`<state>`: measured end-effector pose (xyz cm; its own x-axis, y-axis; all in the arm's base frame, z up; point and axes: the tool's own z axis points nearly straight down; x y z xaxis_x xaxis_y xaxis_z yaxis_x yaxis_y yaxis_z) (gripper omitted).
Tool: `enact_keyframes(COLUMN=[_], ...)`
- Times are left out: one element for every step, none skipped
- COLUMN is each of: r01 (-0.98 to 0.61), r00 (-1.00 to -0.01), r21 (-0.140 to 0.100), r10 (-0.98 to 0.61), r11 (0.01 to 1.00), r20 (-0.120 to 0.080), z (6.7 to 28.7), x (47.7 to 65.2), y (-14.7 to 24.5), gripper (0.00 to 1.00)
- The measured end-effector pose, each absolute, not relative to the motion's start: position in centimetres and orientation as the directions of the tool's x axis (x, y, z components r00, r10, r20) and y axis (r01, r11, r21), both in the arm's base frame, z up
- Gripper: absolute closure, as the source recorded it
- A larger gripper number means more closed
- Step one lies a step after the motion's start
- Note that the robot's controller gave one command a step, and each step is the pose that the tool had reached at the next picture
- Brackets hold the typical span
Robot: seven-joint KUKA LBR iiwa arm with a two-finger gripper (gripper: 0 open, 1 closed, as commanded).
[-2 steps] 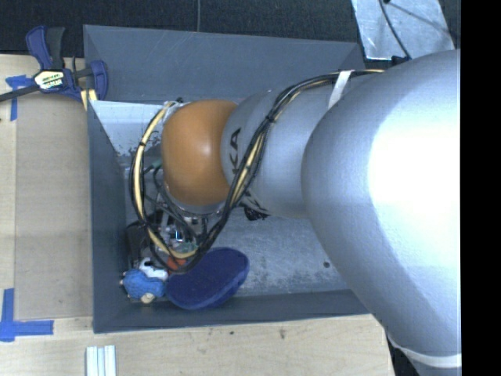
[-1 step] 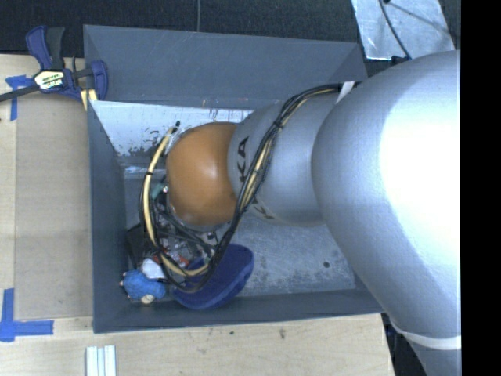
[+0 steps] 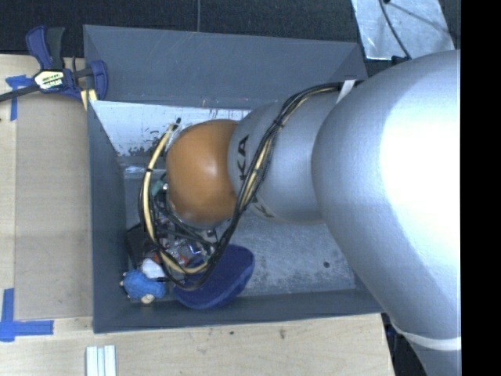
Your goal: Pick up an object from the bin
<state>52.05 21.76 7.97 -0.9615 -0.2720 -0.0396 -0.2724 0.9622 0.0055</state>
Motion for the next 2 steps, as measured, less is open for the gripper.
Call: enact_keyframes(r01=[-0.272,-0.27], r00=[-0.961,-0.963], r21=[0.009,0.0], r10=[-0.271,-0.27], r11=[0.962,0.963], r20=[-0.047,-0.004], z=[8.2,19.3], x=[52.2,52.3], y=[22.0,22.0], gripper=[1.0,1.0])
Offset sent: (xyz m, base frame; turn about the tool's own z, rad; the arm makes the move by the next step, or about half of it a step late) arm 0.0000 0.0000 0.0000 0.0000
